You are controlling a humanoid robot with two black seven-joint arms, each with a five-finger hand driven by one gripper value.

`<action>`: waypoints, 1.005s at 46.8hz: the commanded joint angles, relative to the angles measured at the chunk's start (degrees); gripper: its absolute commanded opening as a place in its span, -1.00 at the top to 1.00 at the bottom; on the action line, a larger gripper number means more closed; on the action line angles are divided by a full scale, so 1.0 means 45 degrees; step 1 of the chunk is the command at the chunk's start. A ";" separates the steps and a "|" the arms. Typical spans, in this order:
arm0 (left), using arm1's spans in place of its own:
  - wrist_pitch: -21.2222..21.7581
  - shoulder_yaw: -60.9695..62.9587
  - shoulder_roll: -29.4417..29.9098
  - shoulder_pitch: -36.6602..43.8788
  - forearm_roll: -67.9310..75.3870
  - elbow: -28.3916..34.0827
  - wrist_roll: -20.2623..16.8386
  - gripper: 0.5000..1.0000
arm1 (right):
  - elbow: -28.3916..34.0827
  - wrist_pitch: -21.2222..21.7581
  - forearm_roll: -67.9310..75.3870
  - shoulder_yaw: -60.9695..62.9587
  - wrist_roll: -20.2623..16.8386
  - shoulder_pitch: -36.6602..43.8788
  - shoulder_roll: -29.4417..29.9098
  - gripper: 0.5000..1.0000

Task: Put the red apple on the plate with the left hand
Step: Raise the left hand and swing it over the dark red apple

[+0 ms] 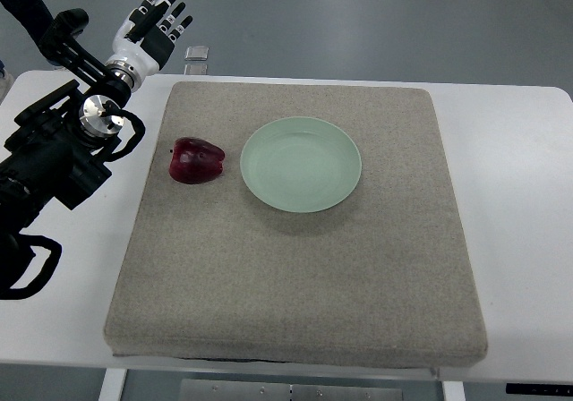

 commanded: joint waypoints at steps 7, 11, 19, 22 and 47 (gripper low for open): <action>-0.0011 0.0001 0.0012 0.0093 0.0020 0.0021 -0.0144 -0.98 | 0.0000 0.0000 0.0000 0.0000 -0.0006 0.0000 0.0000 -0.73; -0.0011 0.0001 0.0012 0.0113 0.0020 0.0021 -0.0164 -0.98 | 0.0000 0.0000 0.0000 0.0000 -0.0006 0.0000 0.0000 -0.72; 0.0087 0.0079 -0.0007 -0.0024 0.0040 -0.0077 -0.0144 -0.98 | 0.0000 0.0000 0.0000 0.0000 0.0013 0.0000 0.0000 -0.72; 0.0126 0.0195 0.0031 -0.0238 0.0059 -0.0077 -0.0125 -0.98 | 0.0000 0.0000 0.0000 0.0000 -0.0006 0.0000 0.0000 -0.72; 0.2586 0.0450 0.1105 -0.0942 0.4373 -0.2848 -0.0047 -0.97 | 0.0000 0.0000 0.0000 0.0000 -0.0006 0.0000 0.0000 -0.72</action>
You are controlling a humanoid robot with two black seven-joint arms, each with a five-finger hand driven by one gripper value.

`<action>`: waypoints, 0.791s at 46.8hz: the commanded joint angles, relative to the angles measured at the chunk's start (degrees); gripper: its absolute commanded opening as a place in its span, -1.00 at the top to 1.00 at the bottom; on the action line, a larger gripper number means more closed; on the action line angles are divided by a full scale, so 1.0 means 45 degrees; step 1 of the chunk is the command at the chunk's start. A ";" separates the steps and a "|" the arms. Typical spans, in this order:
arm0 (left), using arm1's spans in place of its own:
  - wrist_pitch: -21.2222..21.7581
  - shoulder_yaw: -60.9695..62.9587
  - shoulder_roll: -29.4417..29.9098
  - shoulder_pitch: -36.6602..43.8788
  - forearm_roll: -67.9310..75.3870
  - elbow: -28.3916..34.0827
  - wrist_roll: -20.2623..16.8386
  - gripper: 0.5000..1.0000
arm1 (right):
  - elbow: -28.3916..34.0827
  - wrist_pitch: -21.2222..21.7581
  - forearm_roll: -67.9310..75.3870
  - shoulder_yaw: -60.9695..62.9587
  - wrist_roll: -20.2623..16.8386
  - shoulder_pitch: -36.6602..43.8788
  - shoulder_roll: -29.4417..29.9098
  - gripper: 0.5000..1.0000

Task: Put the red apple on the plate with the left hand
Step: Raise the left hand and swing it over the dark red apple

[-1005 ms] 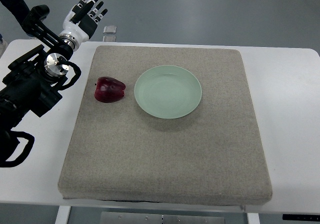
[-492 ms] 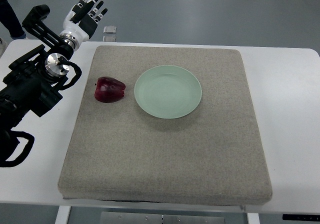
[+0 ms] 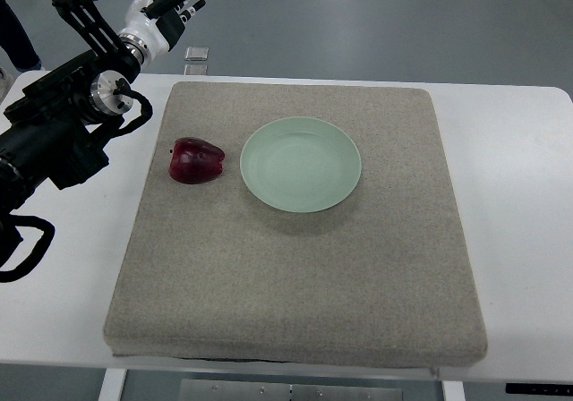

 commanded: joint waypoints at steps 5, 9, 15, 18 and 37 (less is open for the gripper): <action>0.0565 -0.0002 0.0592 -0.0289 0.1840 -0.1392 -0.0003 -0.97 | 0.0000 0.0000 0.0000 0.0000 -0.0002 0.0001 0.0000 -0.73; 0.0409 0.0017 0.0689 -0.0347 0.2718 -0.1607 -0.0003 -0.97 | 0.0000 0.0000 0.0000 0.0000 -0.0002 0.0001 0.0000 -0.73; 0.0000 0.0426 0.1411 -0.0562 0.4008 -0.2718 -0.0022 -0.97 | 0.0000 0.0000 0.0000 0.0000 -0.0002 0.0001 0.0000 -0.73; -0.0430 0.1381 0.2015 -0.0893 0.4477 -0.3558 -0.0022 -0.97 | 0.0000 0.0000 0.0000 0.0000 -0.0002 0.0001 0.0000 -0.72; -0.2384 0.9040 0.6118 -0.5210 0.6740 -0.8499 -0.0003 -0.97 | 0.0000 0.0000 0.0000 0.0000 -0.0002 0.0001 0.0000 -0.72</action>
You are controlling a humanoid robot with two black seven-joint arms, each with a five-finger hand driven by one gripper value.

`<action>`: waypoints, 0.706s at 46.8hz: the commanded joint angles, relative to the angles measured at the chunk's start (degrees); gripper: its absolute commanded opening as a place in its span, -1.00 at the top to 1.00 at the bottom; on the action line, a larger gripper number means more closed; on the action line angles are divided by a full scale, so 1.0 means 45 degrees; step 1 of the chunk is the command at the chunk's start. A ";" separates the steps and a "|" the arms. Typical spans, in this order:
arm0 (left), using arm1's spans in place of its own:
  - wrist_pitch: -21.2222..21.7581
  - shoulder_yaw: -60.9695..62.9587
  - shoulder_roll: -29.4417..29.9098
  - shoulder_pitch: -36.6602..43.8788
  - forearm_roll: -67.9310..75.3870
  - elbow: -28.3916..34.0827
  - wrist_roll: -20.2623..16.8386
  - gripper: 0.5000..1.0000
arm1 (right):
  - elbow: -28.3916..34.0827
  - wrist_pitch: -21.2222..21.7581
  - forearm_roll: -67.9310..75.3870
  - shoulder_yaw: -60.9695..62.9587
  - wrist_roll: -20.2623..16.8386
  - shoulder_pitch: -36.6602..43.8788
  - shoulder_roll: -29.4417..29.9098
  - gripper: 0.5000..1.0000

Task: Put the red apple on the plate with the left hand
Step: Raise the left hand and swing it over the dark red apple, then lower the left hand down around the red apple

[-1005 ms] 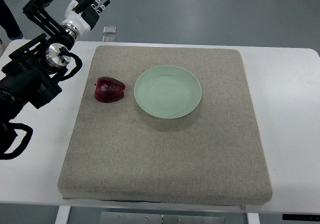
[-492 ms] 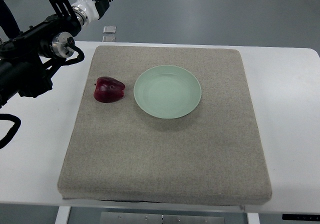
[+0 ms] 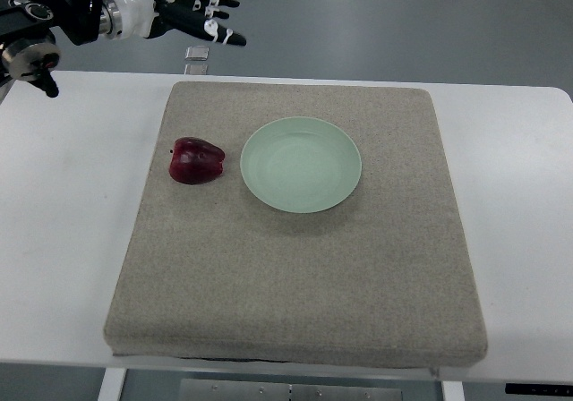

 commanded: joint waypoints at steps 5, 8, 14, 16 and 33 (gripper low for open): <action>-0.0353 0.0759 0.1241 -0.0709 0.3065 -0.1747 -0.0007 -0.97 | 0.0000 0.0000 0.0001 0.0001 -0.0007 0.0000 0.0000 -0.72; -0.0626 0.0797 0.1437 -0.0709 0.4334 -0.2002 -0.0007 -0.97 | 0.0000 0.0000 0.0001 0.0001 -0.0006 0.0000 0.0000 -0.72; -0.0744 0.0954 0.1516 -0.0689 0.6738 -0.2002 -0.0066 -0.97 | 0.0000 0.0000 0.0001 0.0001 -0.0007 0.0000 0.0000 -0.72; -0.0764 0.0973 0.1535 -0.0689 0.7305 -0.2002 -0.0124 -0.97 | 0.0000 0.0000 0.0001 0.0001 -0.0007 0.0000 0.0000 -0.72; -0.0823 0.0954 0.0970 -0.0533 0.9729 -0.2120 -0.0124 -0.97 | 0.0000 0.0000 0.0001 0.0001 -0.0007 0.0000 0.0000 -0.72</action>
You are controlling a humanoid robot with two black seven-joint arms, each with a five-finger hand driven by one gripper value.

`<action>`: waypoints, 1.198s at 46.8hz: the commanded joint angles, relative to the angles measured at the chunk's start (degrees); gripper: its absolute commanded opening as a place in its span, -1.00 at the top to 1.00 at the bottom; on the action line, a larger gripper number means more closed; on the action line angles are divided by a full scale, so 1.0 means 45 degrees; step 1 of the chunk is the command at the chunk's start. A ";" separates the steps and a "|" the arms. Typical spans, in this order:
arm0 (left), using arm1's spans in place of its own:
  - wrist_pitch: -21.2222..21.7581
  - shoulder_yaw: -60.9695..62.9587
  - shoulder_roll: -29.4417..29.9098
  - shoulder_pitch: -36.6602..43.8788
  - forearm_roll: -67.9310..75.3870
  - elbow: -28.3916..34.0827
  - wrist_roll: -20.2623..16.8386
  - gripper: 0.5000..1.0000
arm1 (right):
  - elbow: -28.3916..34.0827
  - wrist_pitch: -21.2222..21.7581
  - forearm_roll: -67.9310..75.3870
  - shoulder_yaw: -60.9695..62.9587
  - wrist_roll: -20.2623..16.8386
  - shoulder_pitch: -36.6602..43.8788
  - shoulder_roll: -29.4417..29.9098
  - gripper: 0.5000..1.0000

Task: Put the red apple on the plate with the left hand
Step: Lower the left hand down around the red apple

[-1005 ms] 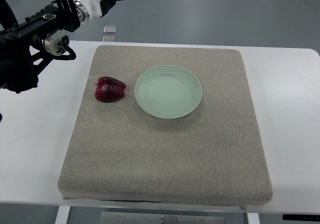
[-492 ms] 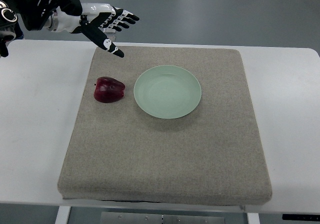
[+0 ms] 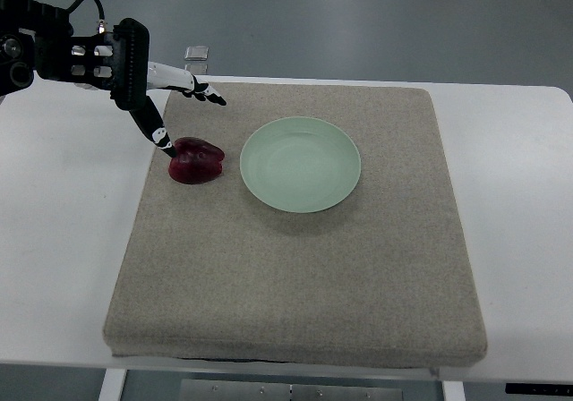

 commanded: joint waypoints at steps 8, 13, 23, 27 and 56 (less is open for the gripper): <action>0.0193 0.0412 -0.0592 0.0065 0.0028 0.0236 0.0015 -0.97 | 0.0000 0.0001 0.0000 0.0000 -0.0005 0.0001 0.0000 -0.72; 0.0291 0.0510 -0.1001 0.0084 -0.0069 0.0489 0.0015 -0.97 | 0.0000 0.0001 0.0000 0.0000 0.0014 0.0001 0.0000 -0.72; 0.0272 0.0510 -0.1236 0.0123 -0.0031 0.1076 0.0015 -0.97 | 0.0000 0.0001 0.0000 0.0000 0.0014 0.0001 0.0000 -0.73; 0.0272 0.0530 -0.1256 0.0415 0.0086 0.0978 0.0015 -0.97 | 0.0000 0.0001 0.0000 0.0000 -0.0005 0.0001 0.0000 -0.73; 0.1249 0.0530 -0.1803 0.1158 0.0341 0.1213 0.0074 -0.97 | 0.0000 0.0001 0.0000 0.0000 -0.0005 0.0001 0.0000 -0.72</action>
